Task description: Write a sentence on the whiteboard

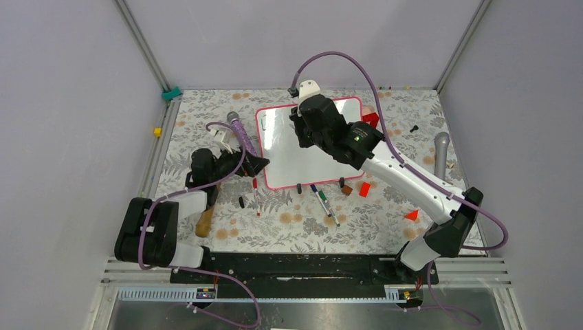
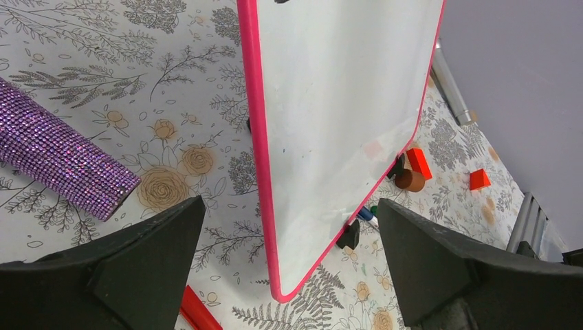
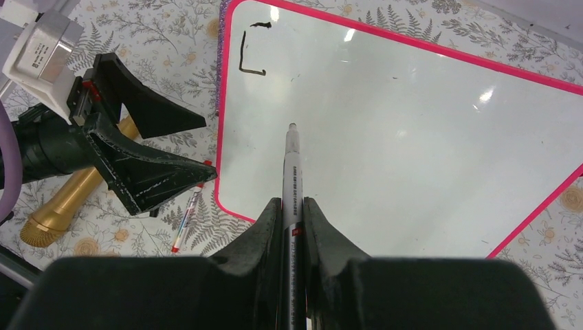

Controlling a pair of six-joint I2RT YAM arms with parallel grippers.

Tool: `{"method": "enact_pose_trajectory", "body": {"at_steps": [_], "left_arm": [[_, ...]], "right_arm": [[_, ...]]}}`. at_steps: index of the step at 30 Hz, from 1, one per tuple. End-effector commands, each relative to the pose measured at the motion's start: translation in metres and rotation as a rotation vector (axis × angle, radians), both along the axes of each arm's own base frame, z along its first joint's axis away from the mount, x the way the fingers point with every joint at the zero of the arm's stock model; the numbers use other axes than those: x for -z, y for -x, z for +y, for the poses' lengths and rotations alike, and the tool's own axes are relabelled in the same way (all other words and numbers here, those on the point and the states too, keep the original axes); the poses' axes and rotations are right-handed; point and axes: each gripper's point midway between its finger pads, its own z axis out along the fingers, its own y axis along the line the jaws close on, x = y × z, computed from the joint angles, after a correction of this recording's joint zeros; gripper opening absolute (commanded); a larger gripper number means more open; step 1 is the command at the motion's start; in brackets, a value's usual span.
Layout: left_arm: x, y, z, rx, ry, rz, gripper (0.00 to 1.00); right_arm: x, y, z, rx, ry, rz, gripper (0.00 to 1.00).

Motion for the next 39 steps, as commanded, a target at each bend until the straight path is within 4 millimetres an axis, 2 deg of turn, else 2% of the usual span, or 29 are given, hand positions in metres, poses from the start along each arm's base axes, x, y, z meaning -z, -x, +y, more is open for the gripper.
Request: {"method": "enact_pose_trajectory", "body": {"at_steps": [1,4,7,10,16,19,24,26,29,30,35,39], "left_arm": [[-0.021,-0.010,-0.001,0.018,0.006,-0.106,0.99],[-0.017,-0.010,-0.006,0.057,0.014,-0.088,0.98],[-0.013,-0.009,-0.015,0.133,0.037,-0.063,0.80],[-0.009,-0.010,-0.020,0.166,0.071,-0.039,0.69],[-0.006,-0.006,-0.026,0.221,0.091,-0.009,0.64],[-0.016,-0.002,-0.031,0.276,0.125,-0.047,0.59],[-0.014,-0.002,-0.033,0.302,0.142,-0.027,0.53],[-0.009,-0.002,-0.032,0.303,0.136,-0.010,0.45],[0.002,-0.005,-0.033,0.321,0.123,0.038,0.24],[0.002,-0.005,-0.034,0.330,0.125,0.041,0.20],[-0.001,-0.006,-0.032,0.332,0.132,0.025,0.16],[0.002,-0.008,-0.031,0.321,0.133,0.046,0.09]], "right_arm": [[-0.015,-0.003,-0.001,0.008,-0.037,-0.041,0.00],[-0.015,-0.006,0.001,0.012,-0.035,-0.043,0.00],[-0.017,-0.010,0.004,0.016,-0.037,-0.046,0.00],[-0.017,-0.014,0.009,0.018,-0.036,-0.046,0.00],[-0.015,-0.023,0.020,0.011,-0.042,-0.038,0.00],[-0.012,-0.028,0.024,0.017,-0.033,-0.030,0.00],[-0.008,-0.034,0.029,0.023,-0.025,-0.024,0.00],[-0.007,-0.035,0.032,0.021,-0.024,-0.017,0.00],[-0.004,-0.037,0.036,0.020,-0.026,-0.005,0.00],[-0.002,-0.038,0.038,0.018,-0.025,-0.001,0.00],[0.006,-0.043,0.045,0.014,-0.015,0.010,0.00],[0.012,-0.045,0.048,0.015,0.003,0.022,0.00]]}}
